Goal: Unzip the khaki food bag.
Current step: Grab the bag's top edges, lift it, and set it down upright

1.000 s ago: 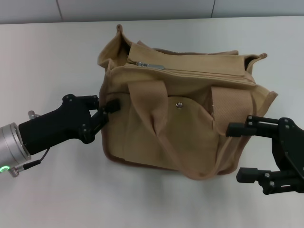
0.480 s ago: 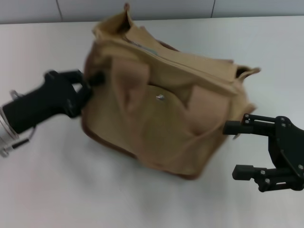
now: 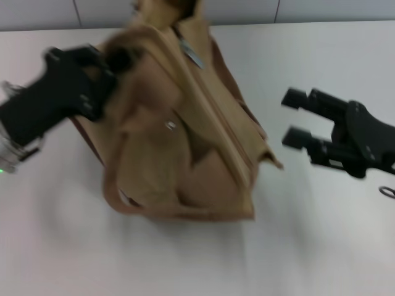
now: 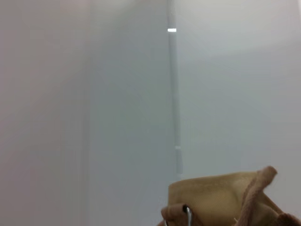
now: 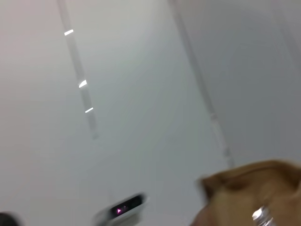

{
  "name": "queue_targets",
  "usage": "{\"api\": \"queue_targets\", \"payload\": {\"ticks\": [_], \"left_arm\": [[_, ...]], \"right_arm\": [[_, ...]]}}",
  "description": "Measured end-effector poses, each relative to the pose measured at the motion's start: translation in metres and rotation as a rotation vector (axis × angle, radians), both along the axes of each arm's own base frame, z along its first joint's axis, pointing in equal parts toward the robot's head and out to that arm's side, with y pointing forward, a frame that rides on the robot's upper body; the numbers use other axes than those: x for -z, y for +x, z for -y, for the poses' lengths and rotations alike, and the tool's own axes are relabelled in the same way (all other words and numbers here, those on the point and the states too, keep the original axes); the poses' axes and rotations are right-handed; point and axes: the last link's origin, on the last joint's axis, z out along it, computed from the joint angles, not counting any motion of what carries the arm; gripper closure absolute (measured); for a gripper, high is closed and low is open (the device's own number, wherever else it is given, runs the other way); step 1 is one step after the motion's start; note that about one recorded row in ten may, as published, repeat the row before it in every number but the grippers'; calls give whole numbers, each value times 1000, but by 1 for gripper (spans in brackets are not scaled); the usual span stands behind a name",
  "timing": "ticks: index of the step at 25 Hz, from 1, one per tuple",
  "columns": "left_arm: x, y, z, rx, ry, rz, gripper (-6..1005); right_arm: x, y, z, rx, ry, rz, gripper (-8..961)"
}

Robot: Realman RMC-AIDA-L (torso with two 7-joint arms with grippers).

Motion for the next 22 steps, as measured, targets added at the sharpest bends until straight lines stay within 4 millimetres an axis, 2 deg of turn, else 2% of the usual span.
{"api": "queue_targets", "payload": {"ticks": [5, 8, 14, 22], "left_arm": [[40, 11, 17, 124, -31, -76, 944], [52, 13, 24, 148, -40, -92, 944], [54, 12, 25, 144, -45, -93, 944], [57, 13, 24, 152, -56, -111, 944]], "right_arm": [[12, 1, -13, 86, 21, 22, 167], [13, 3, -18, 89, 33, 67, 168], [10, 7, -16, 47, 27, 137, 168], [15, 4, -16, -11, -12, 205, 169]]}}
